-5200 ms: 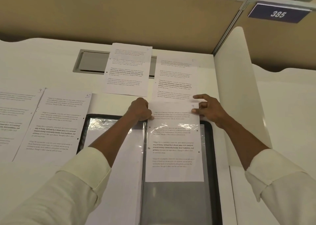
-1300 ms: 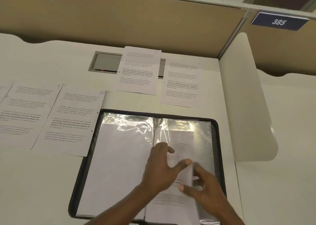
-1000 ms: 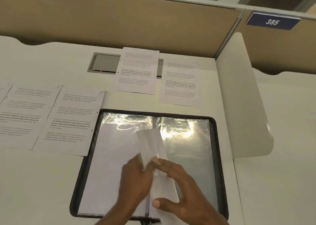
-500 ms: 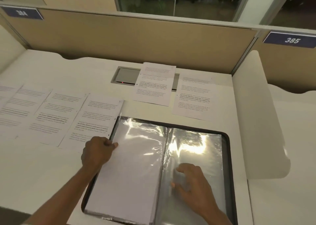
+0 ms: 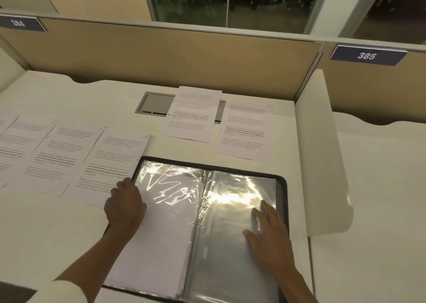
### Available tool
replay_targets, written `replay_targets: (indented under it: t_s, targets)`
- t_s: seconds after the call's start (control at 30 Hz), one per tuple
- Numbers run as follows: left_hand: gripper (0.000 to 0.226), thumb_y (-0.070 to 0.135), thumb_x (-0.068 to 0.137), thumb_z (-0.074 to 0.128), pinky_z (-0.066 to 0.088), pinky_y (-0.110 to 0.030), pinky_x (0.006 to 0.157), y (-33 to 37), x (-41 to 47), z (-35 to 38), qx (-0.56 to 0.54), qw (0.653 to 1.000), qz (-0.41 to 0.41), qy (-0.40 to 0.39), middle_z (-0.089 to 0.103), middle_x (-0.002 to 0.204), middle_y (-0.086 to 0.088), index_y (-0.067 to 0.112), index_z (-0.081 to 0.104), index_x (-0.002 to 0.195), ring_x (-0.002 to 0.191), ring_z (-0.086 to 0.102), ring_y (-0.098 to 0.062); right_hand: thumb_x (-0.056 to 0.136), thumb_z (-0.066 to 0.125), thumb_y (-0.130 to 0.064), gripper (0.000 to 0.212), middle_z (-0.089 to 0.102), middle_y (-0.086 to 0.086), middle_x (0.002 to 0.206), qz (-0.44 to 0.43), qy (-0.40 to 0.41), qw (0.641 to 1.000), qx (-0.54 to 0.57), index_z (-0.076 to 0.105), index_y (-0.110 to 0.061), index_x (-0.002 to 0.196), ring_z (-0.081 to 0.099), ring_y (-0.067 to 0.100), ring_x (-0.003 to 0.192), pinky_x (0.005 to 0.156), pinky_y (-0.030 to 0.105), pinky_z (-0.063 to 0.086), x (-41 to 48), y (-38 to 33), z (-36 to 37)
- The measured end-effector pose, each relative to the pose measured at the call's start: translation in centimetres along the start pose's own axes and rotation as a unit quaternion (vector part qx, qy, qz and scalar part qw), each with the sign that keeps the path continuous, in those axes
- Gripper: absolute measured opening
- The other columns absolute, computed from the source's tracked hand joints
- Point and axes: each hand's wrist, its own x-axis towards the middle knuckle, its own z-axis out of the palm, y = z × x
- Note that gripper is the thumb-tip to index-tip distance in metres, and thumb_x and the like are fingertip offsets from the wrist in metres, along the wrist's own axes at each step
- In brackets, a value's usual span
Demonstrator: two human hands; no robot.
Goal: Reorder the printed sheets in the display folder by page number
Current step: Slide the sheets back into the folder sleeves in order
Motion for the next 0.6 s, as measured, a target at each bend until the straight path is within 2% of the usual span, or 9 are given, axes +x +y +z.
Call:
replay_targets:
  t_s: [0.07, 0.13, 0.23, 0.3, 0.4, 0.43, 0.5, 0.6]
  targets:
    - [0.061, 0.020, 0.068, 0.090, 0.056, -0.043, 0.070, 1.3, -1.0, 0.7, 0.049, 0.997, 0.059, 0.016, 0.061, 0.110, -0.017, 0.002, 0.059, 0.118, 0.098, 0.062, -0.034, 0.095, 0.064, -0.055, 0.063, 0.024, -0.013, 0.170, 0.006, -0.004, 1.000, -0.001, 0.050, -0.032, 0.152, 0.020, 0.012, 0.158, 0.122, 0.039, 0.038, 0.3, 0.2, -0.4]
    - [0.055, 0.017, 0.075, 0.086, 0.060, -0.047, 0.076, 3.2, -2.4, 1.4, -0.002, 0.990, 0.142, 0.029, 0.058, 0.127, -0.021, 0.000, 0.062, 0.122, 0.112, 0.058, -0.038, 0.095, 0.066, -0.053, 0.059, 0.028, -0.012, 0.168, 0.001, -0.007, 1.000, -0.001, 0.052, -0.032, 0.148, 0.023, 0.013, 0.156, 0.119, 0.041, 0.041, 0.6, 0.3, -0.8]
    - [0.045, 0.036, 0.092, 0.074, 0.060, -0.049, 0.091, 6.7, -5.4, 2.4, -0.087, 0.969, 0.231, 0.011, 0.049, 0.150, -0.018, 0.009, 0.065, 0.127, 0.133, 0.052, -0.036, 0.093, 0.070, -0.050, 0.053, 0.037, -0.006, 0.163, -0.004, 0.000, 1.000, -0.013, 0.059, -0.029, 0.140, 0.031, 0.018, 0.152, 0.117, 0.043, 0.043, 1.1, 0.2, -0.9]
    - [0.050, 0.049, 0.099, 0.061, 0.053, -0.052, 0.107, 8.6, -7.2, 3.1, -0.103, 0.957, 0.271, -0.007, 0.043, 0.159, -0.015, 0.013, 0.063, 0.133, 0.145, 0.044, -0.034, 0.090, 0.073, -0.049, 0.049, 0.043, -0.004, 0.158, -0.004, 0.006, 1.000, -0.022, 0.062, -0.029, 0.134, 0.036, 0.020, 0.148, 0.113, 0.043, 0.045, 1.5, 0.0, -1.0]
    - [0.066, 0.057, 0.104, 0.044, 0.026, -0.047, 0.129, 10.1, -8.6, 3.8, -0.110, 0.947, 0.296, -0.052, 0.021, 0.174, -0.009, 0.017, 0.044, 0.157, 0.161, 0.018, -0.029, 0.085, 0.078, -0.044, 0.039, 0.051, -0.001, 0.146, -0.012, 0.022, 0.999, -0.034, 0.066, -0.029, 0.119, 0.045, 0.023, 0.139, 0.103, 0.043, 0.051, 2.3, -0.4, -1.2]
    - [0.070, 0.057, 0.105, 0.044, 0.018, -0.043, 0.131, 10.2, -8.8, 4.0, -0.115, 0.946, 0.297, -0.056, 0.014, 0.175, -0.007, 0.016, 0.037, 0.162, 0.163, 0.011, -0.026, 0.084, 0.079, -0.043, 0.036, 0.050, -0.001, 0.144, -0.005, 0.020, 0.999, -0.032, 0.066, -0.029, 0.115, 0.045, 0.022, 0.138, 0.102, 0.042, 0.051, 2.8, -0.6, -1.4]
    - [0.072, 0.058, 0.104, 0.044, 0.015, -0.039, 0.130, 9.8, -8.8, 4.5, -0.123, 0.941, 0.314, -0.025, 0.013, 0.176, -0.008, 0.016, 0.035, 0.163, 0.164, 0.009, -0.024, 0.086, 0.077, -0.043, 0.033, 0.047, -0.002, 0.145, 0.016, 0.005, 1.000, -0.023, 0.065, -0.030, 0.115, 0.043, 0.021, 0.139, 0.104, 0.040, 0.051, 4.1, -1.3, -1.8]
    - [0.072, 0.066, 0.103, 0.038, 0.029, -0.042, 0.127, 8.8, -8.2, 5.3, -0.123, 0.930, 0.348, 0.004, 0.022, 0.174, -0.008, 0.018, 0.046, 0.157, 0.162, 0.016, -0.024, 0.087, 0.074, -0.045, 0.034, 0.049, -0.003, 0.139, 0.016, 0.002, 0.999, -0.029, 0.066, -0.030, 0.116, 0.044, 0.021, 0.135, 0.103, 0.041, 0.051, 7.2, -3.0, -2.3]
